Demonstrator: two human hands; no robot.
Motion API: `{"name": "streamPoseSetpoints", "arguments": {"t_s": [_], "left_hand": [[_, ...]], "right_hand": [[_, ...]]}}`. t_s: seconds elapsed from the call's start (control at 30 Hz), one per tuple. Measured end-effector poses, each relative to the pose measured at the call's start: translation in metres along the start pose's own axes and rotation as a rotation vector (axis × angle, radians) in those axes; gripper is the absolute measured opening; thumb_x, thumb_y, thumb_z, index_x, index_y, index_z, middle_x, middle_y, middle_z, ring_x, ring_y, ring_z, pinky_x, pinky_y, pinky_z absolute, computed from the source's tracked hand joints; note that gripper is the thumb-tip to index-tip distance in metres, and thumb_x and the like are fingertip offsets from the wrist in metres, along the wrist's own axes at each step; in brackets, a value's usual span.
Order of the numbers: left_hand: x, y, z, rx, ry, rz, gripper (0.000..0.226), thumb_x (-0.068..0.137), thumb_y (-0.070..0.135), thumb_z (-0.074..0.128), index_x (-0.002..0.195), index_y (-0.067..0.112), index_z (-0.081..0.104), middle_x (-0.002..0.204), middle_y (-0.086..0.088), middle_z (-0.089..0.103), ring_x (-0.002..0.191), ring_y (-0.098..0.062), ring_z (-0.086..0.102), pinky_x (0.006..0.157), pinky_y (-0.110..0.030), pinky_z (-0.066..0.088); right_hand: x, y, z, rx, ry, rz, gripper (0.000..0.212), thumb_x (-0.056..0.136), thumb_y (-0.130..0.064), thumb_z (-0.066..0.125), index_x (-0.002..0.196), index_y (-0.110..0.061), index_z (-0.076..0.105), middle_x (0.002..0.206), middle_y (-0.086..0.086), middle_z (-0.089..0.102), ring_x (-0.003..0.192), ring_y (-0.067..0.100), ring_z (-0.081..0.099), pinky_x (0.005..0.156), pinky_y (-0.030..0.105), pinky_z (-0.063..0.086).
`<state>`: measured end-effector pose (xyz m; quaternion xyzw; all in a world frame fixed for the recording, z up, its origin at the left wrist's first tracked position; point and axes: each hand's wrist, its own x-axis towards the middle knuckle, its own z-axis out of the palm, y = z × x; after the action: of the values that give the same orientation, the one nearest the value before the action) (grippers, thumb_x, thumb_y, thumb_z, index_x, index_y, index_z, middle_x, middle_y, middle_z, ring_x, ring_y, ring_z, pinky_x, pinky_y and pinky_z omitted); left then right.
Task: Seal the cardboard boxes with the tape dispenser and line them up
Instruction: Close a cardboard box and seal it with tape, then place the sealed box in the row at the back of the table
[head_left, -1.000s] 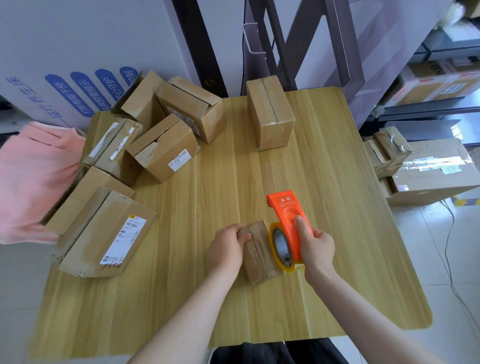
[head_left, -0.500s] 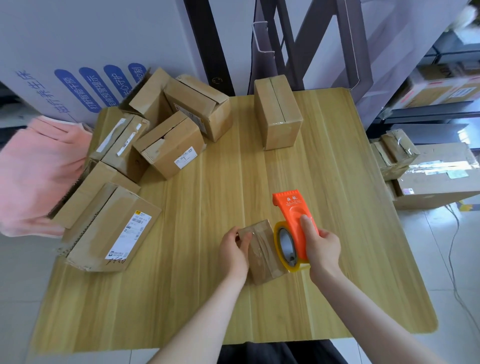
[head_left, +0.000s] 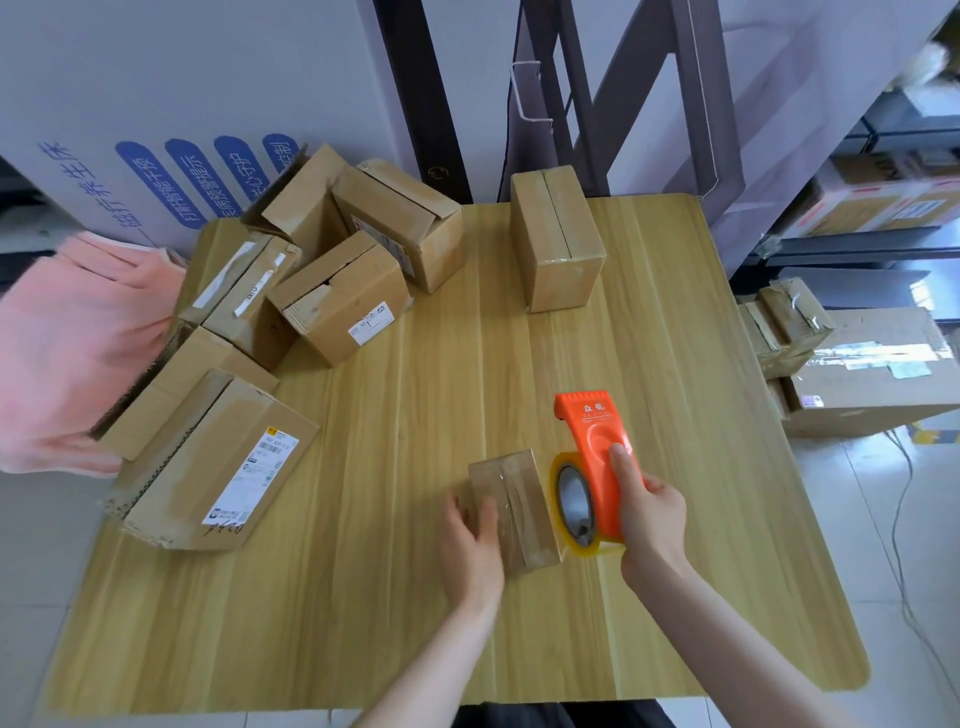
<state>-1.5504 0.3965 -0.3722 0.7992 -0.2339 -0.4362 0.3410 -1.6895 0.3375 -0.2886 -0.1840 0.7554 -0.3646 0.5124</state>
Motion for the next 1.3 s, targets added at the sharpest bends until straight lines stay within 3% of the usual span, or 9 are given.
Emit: {"name": "streamPoseSetpoints", "arguments": {"t_s": [0.17,0.33,0.67,0.93,1.0,1.1,1.17,1.23,1.3], "left_hand": [[-0.020,-0.013,0.017,0.017,-0.024,0.035,0.048,0.096,0.033,0.053,0.139,0.014,0.042,0.126,0.001,0.061,0.110,-0.011,0.059,0.092,-0.024,0.046],[0.051,0.054,0.032,0.032,0.011,0.004,0.040,0.099,0.031,0.047,0.132,0.008,0.044,0.123,0.000,0.058,0.114,-0.023,0.057,0.084,-0.024,0.038],[0.205,0.199,0.079,-0.001,0.019,-0.019,0.062,0.099,0.039,0.044,0.151,0.014,0.022,0.149,-0.009,0.038,0.134,-0.031,0.039,0.106,-0.041,0.036],[0.250,0.243,0.104,-0.046,-0.013,-0.032,0.070,0.095,0.044,0.051,0.150,0.011,0.022,0.152,-0.008,0.034,0.136,-0.029,0.037,0.106,-0.040,0.037],[0.248,0.238,0.096,-0.028,0.088,0.078,0.065,0.094,0.042,0.053,0.147,0.012,0.031,0.147,-0.006,0.042,0.133,-0.026,0.043,0.105,-0.038,0.039],[0.242,0.230,0.072,-0.016,0.431,0.459,0.035,0.095,0.022,0.056,0.129,0.013,0.054,0.124,-0.003,0.059,0.115,-0.020,0.055,0.098,-0.036,0.047],[0.255,0.240,0.052,0.009,0.602,0.612,0.032,0.093,0.013,0.056,0.125,0.010,0.056,0.123,-0.007,0.057,0.115,-0.022,0.053,0.100,-0.034,0.044],[0.280,0.264,0.034,0.086,0.680,0.624,0.042,0.093,0.015,0.056,0.134,0.009,0.049,0.135,-0.012,0.049,0.126,-0.025,0.046,0.104,-0.036,0.041],[0.309,0.294,0.024,0.234,0.661,0.479,0.064,0.093,0.029,0.058,0.146,0.006,0.030,0.151,-0.016,0.031,0.139,-0.030,0.032,0.112,-0.039,0.034]], "right_hand": [[0.003,-0.013,-0.009,0.062,0.042,-0.006,0.041,0.087,-0.041,0.067,0.068,-0.005,0.060,0.065,0.010,0.058,0.058,0.021,0.054,0.056,0.029,0.043],[0.015,-0.032,-0.016,0.059,0.030,-0.044,0.040,0.087,-0.037,0.067,0.064,-0.005,0.058,0.062,0.010,0.056,0.056,0.022,0.052,0.055,0.030,0.040],[0.078,-0.064,-0.002,0.017,0.024,-0.027,0.041,0.083,-0.039,0.071,0.073,0.000,0.062,0.067,0.013,0.061,0.061,0.027,0.057,0.061,0.034,0.044],[0.114,-0.091,0.033,-0.009,-0.013,-0.031,0.041,0.083,-0.037,0.070,0.069,0.000,0.062,0.066,0.015,0.060,0.060,0.027,0.055,0.055,0.032,0.042],[0.117,-0.097,0.043,-0.005,-0.027,-0.042,0.041,0.083,-0.036,0.071,0.069,0.000,0.061,0.065,0.015,0.060,0.060,0.027,0.055,0.056,0.032,0.041],[0.118,-0.105,0.053,-0.003,-0.035,-0.051,0.041,0.084,-0.035,0.070,0.070,0.003,0.060,0.063,0.014,0.058,0.057,0.026,0.053,0.054,0.031,0.040],[0.117,-0.108,0.058,0.004,-0.042,-0.052,0.042,0.083,-0.034,0.070,0.071,0.005,0.060,0.062,0.014,0.058,0.054,0.027,0.053,0.052,0.030,0.040],[0.118,-0.109,0.063,-0.014,-0.037,-0.069,0.042,0.082,-0.034,0.071,0.068,0.004,0.061,0.060,0.014,0.059,0.056,0.028,0.055,0.055,0.032,0.042],[0.120,-0.109,0.065,-0.027,-0.019,-0.076,0.040,0.083,-0.031,0.072,0.061,0.000,0.059,0.059,0.013,0.058,0.058,0.026,0.053,0.055,0.032,0.039]]}}
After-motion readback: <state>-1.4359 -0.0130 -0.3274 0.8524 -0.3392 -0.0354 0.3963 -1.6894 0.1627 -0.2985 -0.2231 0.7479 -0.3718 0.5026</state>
